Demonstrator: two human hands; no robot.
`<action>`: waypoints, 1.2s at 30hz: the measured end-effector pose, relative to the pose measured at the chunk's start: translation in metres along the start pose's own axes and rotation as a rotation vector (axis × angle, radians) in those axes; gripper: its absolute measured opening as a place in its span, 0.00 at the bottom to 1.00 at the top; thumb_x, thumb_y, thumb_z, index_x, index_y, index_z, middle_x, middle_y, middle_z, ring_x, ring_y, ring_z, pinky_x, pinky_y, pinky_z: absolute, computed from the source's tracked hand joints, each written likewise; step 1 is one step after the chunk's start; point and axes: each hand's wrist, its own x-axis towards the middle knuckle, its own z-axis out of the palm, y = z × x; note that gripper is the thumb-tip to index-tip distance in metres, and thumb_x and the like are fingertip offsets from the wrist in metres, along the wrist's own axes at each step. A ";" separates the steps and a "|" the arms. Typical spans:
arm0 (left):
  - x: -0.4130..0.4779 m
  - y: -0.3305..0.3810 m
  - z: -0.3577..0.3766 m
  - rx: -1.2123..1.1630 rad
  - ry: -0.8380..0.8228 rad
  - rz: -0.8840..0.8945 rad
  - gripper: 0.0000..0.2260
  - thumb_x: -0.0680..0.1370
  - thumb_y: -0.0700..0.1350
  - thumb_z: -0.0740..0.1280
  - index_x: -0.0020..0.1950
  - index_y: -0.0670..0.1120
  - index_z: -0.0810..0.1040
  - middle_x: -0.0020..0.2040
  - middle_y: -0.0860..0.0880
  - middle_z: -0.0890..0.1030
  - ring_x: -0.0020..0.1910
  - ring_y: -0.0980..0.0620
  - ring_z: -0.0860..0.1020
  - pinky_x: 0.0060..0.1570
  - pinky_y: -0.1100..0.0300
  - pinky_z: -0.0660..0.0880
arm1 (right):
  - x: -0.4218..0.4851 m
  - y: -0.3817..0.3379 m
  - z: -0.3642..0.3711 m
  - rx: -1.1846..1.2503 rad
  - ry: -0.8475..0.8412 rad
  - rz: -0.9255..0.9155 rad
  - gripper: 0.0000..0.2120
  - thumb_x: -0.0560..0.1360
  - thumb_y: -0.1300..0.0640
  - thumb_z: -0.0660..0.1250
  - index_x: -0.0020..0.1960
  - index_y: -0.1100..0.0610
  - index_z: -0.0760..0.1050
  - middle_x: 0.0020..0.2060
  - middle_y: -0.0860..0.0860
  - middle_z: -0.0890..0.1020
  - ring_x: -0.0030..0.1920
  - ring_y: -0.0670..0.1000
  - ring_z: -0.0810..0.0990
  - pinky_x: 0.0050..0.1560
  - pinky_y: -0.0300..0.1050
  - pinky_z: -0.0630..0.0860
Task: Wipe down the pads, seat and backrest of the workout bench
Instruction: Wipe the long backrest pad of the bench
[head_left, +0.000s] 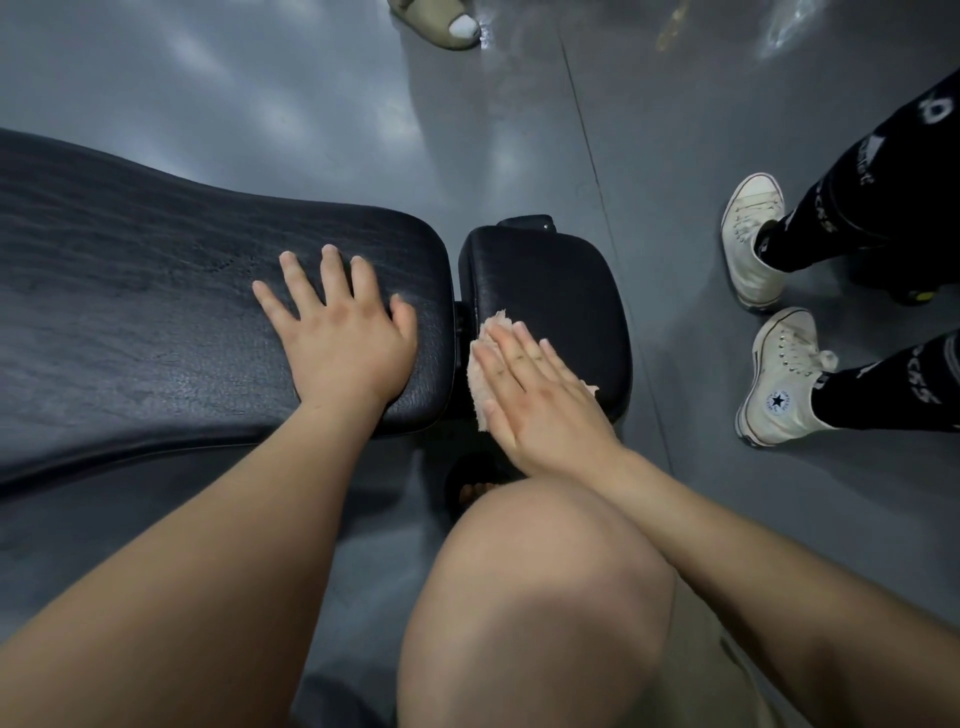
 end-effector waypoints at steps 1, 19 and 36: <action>0.000 0.001 0.000 0.004 0.001 -0.003 0.28 0.80 0.58 0.50 0.75 0.45 0.64 0.79 0.42 0.61 0.78 0.31 0.51 0.73 0.28 0.46 | 0.005 -0.001 0.000 -0.008 0.008 0.005 0.29 0.84 0.46 0.47 0.83 0.53 0.50 0.82 0.51 0.49 0.82 0.52 0.43 0.81 0.53 0.46; 0.001 -0.002 -0.002 0.003 -0.033 0.001 0.28 0.81 0.59 0.52 0.77 0.45 0.64 0.80 0.42 0.60 0.79 0.32 0.51 0.73 0.29 0.47 | 0.045 0.088 -0.025 0.037 -0.085 0.317 0.28 0.84 0.44 0.38 0.82 0.48 0.40 0.82 0.45 0.42 0.81 0.50 0.40 0.80 0.53 0.38; 0.010 -0.013 -0.016 -0.146 -0.186 -0.013 0.29 0.79 0.61 0.53 0.79 0.53 0.58 0.82 0.50 0.51 0.81 0.40 0.41 0.76 0.36 0.37 | 0.094 0.040 -0.037 0.079 -0.098 0.237 0.29 0.85 0.44 0.38 0.82 0.55 0.42 0.82 0.50 0.41 0.81 0.53 0.38 0.80 0.54 0.40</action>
